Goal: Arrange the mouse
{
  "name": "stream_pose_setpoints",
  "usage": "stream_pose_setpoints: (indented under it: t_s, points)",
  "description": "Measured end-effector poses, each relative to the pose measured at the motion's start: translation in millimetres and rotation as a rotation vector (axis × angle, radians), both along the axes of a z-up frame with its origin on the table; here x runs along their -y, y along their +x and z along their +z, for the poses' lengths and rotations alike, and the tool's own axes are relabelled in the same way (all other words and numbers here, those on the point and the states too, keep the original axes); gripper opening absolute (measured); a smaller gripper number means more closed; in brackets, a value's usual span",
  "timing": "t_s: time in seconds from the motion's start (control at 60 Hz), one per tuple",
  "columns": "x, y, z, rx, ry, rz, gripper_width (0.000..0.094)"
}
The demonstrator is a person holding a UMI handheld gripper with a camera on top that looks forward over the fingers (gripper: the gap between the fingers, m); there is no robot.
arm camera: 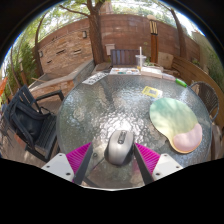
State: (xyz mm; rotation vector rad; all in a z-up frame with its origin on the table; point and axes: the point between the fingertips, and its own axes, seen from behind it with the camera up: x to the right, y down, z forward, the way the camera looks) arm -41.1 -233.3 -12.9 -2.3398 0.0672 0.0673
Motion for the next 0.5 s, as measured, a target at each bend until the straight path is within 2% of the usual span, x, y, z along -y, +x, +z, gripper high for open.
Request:
stream_pose_setpoints:
  t_s: [0.067,0.1,0.133,0.2,0.267,0.383,0.5]
  points:
    - [-12.1,-2.2,-3.4,0.01,-0.01,-0.007,0.0818]
    - [-16.0,-0.1,-5.3,0.023,-0.015,-0.011,0.0778]
    - [-19.4,1.7,-5.7,0.043,-0.016,-0.018,0.0713]
    - [-24.7,10.9,-7.7,0.088,-0.022,-0.026,0.0518]
    - [-27.0,8.7,-9.4,0.092,-0.019,0.001,0.0498]
    - [-26.0,7.6,-8.4,0.106,-0.032,0.051,0.0395]
    - [-30.9,-4.0,8.9,0.065,-0.02,0.112,0.0358]
